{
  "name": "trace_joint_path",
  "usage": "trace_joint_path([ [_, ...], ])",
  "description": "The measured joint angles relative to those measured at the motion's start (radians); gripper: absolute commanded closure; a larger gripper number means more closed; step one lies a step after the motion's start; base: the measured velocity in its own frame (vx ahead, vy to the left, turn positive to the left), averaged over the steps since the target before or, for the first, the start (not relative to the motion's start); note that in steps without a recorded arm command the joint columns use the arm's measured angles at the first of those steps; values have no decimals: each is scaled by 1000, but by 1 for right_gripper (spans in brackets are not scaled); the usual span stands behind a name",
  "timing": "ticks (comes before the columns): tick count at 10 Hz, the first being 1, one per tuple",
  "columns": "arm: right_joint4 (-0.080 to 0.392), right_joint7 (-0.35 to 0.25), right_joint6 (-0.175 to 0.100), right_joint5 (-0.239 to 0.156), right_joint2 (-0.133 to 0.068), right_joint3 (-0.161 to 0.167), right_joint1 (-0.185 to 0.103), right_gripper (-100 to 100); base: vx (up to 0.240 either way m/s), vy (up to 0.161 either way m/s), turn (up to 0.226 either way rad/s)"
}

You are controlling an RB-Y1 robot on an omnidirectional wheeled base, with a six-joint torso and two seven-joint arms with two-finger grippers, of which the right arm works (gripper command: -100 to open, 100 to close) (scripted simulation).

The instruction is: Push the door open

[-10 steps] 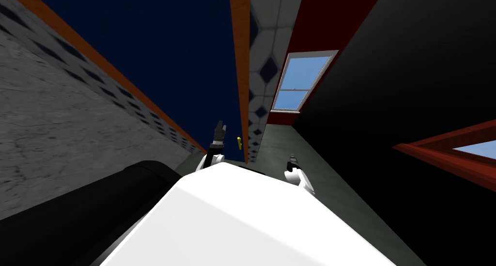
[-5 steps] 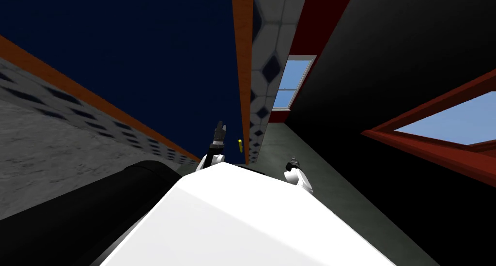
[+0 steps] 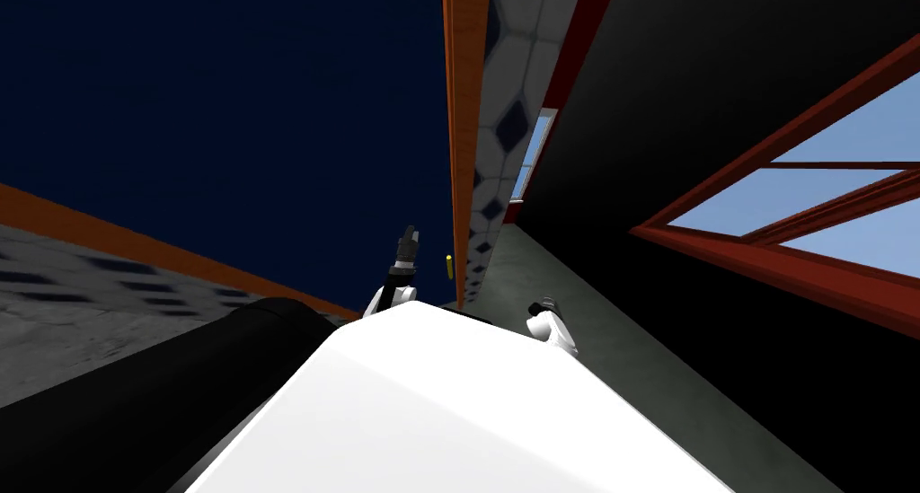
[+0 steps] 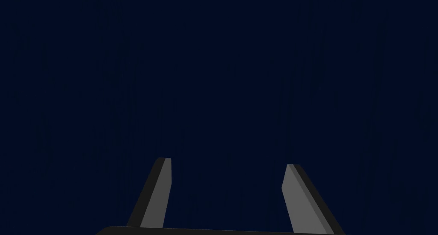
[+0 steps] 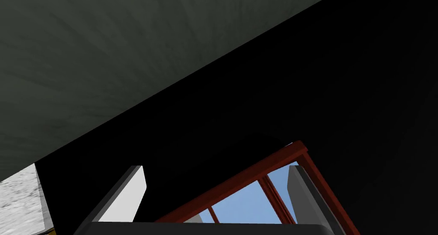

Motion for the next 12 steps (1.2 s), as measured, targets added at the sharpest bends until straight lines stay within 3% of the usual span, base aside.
trace_joint_path([
  [7, 101, -48, 121, 97, 4, -17, -43, -100, 16, 171, -267],
  [12, 132, -60, 169, 129, 8, -23, -56, -100, -3, 76, -106],
])
